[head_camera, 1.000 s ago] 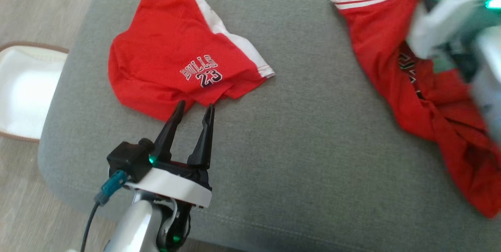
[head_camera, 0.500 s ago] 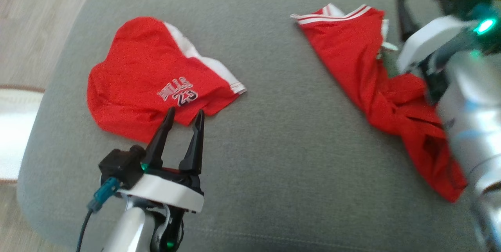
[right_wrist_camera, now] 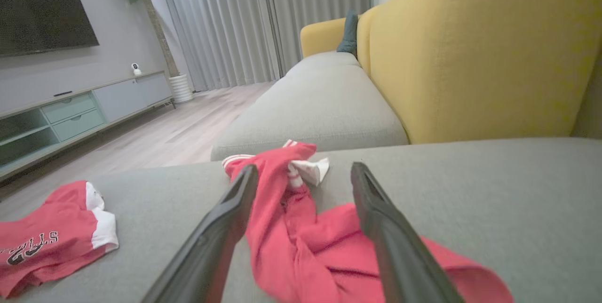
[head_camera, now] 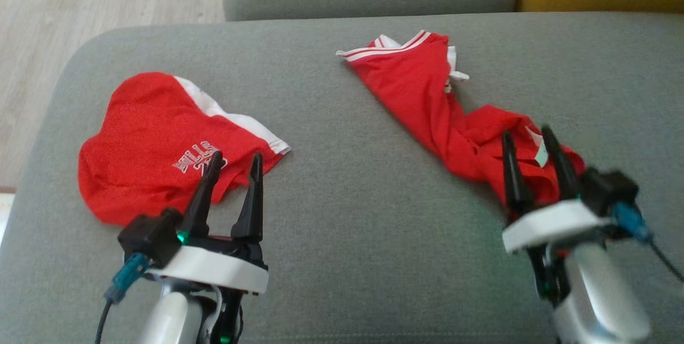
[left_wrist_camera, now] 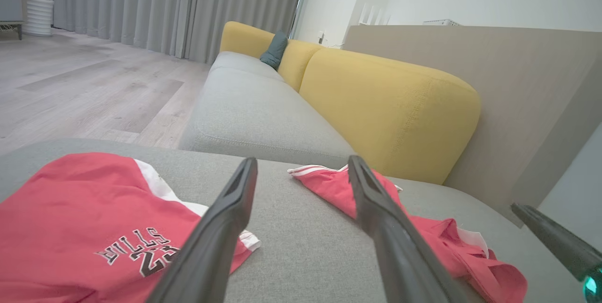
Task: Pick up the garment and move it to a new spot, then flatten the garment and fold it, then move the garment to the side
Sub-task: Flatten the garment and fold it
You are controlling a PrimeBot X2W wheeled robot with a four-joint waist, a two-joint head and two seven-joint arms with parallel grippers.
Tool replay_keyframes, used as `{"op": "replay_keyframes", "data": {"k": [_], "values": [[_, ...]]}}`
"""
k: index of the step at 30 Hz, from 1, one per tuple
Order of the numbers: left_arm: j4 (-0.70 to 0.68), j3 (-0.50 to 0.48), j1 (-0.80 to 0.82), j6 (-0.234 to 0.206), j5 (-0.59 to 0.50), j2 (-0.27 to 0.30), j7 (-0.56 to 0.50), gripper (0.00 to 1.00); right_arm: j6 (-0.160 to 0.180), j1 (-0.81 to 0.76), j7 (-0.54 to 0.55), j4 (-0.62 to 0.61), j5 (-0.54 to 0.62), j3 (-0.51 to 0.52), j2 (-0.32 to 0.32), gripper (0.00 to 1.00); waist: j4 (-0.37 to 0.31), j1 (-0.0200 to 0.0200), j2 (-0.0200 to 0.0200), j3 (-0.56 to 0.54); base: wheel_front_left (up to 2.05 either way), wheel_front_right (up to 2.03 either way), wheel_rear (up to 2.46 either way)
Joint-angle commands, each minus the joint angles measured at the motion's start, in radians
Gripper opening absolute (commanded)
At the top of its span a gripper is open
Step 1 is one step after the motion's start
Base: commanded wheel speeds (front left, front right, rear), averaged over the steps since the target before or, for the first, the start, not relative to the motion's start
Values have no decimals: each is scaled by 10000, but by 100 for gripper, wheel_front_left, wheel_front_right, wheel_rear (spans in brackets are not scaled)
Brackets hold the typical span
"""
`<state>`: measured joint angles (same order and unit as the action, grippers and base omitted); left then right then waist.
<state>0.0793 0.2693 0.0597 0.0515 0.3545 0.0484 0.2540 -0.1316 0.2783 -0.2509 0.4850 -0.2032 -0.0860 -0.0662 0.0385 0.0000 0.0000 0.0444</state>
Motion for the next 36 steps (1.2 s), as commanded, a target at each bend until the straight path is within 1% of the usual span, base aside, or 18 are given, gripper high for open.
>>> {"op": "replay_keyframes", "data": {"k": [1,4,8,13,17,20,25,28,31,36], "values": [[-382,-400,183,-30,-4,18,78,100,9,130,-107,-569,38,-109,115,100,-91,0,0,-81,0,0,0],[-379,-404,98,-30,7,18,78,100,9,-406,-53,-1079,-37,-105,151,100,-150,0,0,-94,0,0,0],[-343,-329,44,1,9,18,78,100,9,-561,154,-1408,-222,-149,156,100,-89,0,0,-68,0,0,0],[-294,-243,118,28,25,18,78,100,9,-201,510,-1551,-267,42,158,100,217,0,0,160,0,0,0],[-275,-184,219,65,38,18,78,100,9,336,927,-1332,-512,291,158,100,503,0,0,431,0,0,0],[-264,-104,370,107,56,18,78,100,9,1232,1567,-780,-1052,659,159,100,838,0,0,848,0,0,0],[-182,54,680,205,91,18,78,100,9,3067,2770,760,-1310,1480,159,100,1457,0,0,1509,0,0,0],[-144,103,838,242,154,18,78,100,9,4099,3421,1717,-1137,1948,89,100,1799,0,0,1860,0,0,0],[-113,164,962,276,227,18,78,100,9,4976,3963,2664,-925,2420,-171,100,2102,0,0,2132,0,0,0],[-79,261,1105,308,356,18,78,100,9,6129,4544,4017,-388,3023,-574,100,2444,0,0,2447,0,0,0]]}}
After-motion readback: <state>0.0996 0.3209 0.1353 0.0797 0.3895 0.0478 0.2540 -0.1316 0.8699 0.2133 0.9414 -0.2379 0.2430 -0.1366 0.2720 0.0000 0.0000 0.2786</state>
